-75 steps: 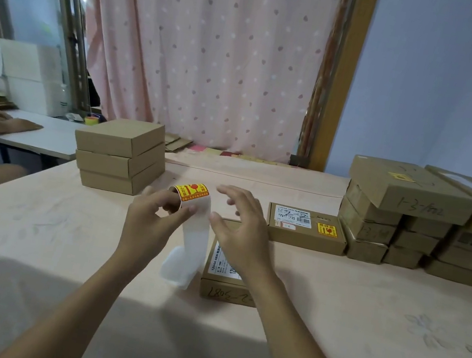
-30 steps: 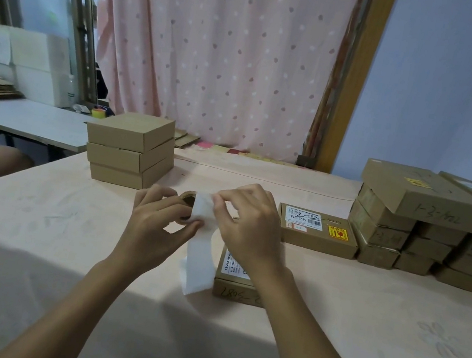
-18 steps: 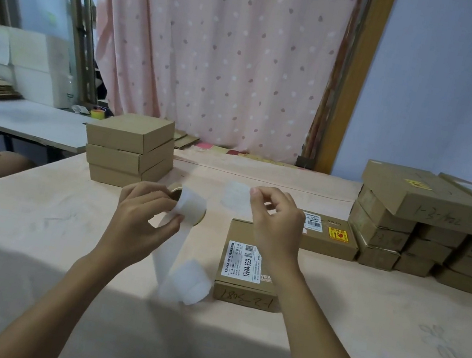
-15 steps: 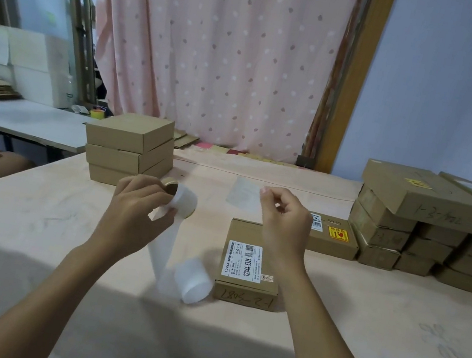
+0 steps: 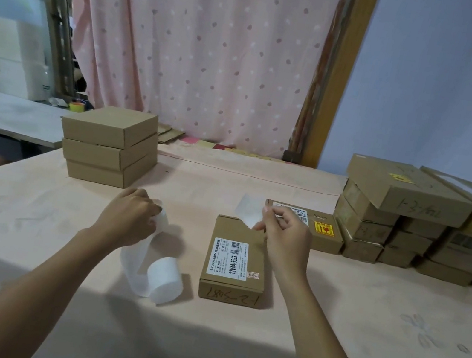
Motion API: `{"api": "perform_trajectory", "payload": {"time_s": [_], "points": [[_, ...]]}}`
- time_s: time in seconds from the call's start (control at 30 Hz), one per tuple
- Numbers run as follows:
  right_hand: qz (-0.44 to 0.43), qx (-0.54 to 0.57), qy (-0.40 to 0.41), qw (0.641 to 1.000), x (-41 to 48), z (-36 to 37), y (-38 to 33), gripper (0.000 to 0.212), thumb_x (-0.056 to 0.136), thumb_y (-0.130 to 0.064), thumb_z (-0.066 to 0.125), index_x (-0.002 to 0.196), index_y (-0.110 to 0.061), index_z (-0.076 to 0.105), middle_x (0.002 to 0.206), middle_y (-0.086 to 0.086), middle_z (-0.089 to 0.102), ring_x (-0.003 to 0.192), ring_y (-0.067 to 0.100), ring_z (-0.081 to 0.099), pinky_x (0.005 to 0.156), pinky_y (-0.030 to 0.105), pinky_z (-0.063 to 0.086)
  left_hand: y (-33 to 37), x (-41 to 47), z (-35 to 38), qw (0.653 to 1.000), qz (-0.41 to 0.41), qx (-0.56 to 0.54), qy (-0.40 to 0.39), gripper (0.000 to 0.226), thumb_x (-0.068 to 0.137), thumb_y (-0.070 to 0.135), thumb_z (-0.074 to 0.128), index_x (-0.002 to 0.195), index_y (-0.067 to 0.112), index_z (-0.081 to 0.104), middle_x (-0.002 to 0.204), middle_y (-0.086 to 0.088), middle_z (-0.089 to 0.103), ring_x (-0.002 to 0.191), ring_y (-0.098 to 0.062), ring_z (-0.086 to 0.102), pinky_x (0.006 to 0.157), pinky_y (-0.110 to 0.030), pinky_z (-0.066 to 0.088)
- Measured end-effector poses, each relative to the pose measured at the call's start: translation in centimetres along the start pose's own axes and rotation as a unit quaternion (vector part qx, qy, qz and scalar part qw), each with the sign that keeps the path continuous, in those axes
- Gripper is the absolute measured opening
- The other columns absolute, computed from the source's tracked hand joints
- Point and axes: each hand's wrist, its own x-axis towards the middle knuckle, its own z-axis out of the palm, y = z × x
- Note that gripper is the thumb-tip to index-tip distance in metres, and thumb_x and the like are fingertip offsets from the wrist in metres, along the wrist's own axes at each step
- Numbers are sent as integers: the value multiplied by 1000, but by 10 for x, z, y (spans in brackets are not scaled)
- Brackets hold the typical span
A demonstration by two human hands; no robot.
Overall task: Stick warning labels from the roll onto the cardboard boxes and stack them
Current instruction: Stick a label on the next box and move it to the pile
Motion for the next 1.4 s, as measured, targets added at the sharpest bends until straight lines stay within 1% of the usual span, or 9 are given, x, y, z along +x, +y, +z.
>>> {"api": "perform_trajectory", "payload": {"time_s": [0.2,0.37,0.53,0.6,0.77,0.9,1.07,1.23,1.4], "points": [[3,-20,7,1000,-3,-4,16,16,99,-32,65,90,-24,75,65,-7,71,69,10,68,74,34,55,3,-3,11,997,-38,2,-72,19,73,36,62,83,20,65,76,7,62,90,-23,54,82,-31,36],[20,-2,0,1000,-7,-1,26,17,97,-29,67,82,-27,75,76,-14,76,77,11,72,80,43,59,8,-4,4,991,-99,-86,-19,37,78,45,72,104,18,72,93,3,68,96,-26,57,84,-33,35],[14,27,11,999,-11,2,28,7,93,-27,74,88,-25,78,79,-17,74,79,3,70,71,26,53,65,-1,-25,961,-103,-247,63,27,88,40,66,93,16,78,85,7,71,83,-20,61,74,-34,46],[5,28,15,999,-15,4,29,4,93,-26,75,91,-25,79,81,-21,74,81,0,68,71,19,52,100,2,-41,919,-143,-367,23,22,92,38,68,83,20,78,80,13,72,78,-11,63,71,-30,48],[-36,4,19,999,-26,5,36,9,88,-25,80,97,-24,80,82,-15,75,76,4,68,68,15,51,154,13,-55,723,-246,-645,-10,23,92,30,72,80,12,80,81,-2,77,63,-5,57,62,-20,44],[-95,-29,27,995,-36,-2,44,12,86,-23,82,98,-23,79,89,-12,75,79,6,67,67,13,50,171,13,-50,653,-301,-695,3,18,87,25,77,77,11,79,79,-4,75,68,-17,51,65,-30,39],[-72,-19,28,997,-44,-12,48,11,89,-26,79,99,-25,78,85,-14,75,78,4,67,69,17,52,179,12,-48,681,-317,-660,-1,16,87,18,76,73,10,77,50,16,58,64,-13,48,53,-21,36],[48,4,-13,999,-37,-22,50,23,91,-37,75,111,-30,66,94,-15,76,88,-6,67,74,16,51,178,11,-47,694,-318,-645,-28,15,88,19,74,79,8,79,69,1,66,67,-13,50,60,-28,34],[109,63,-16,992,-30,-17,59,12,89,-23,78,99,-26,72,89,-7,77,86,4,71,77,26,53,180,11,-40,700,-317,-638,-43,19,88,25,74,74,13,79,83,-5,72,76,-17,51,64,-31,35]]}}
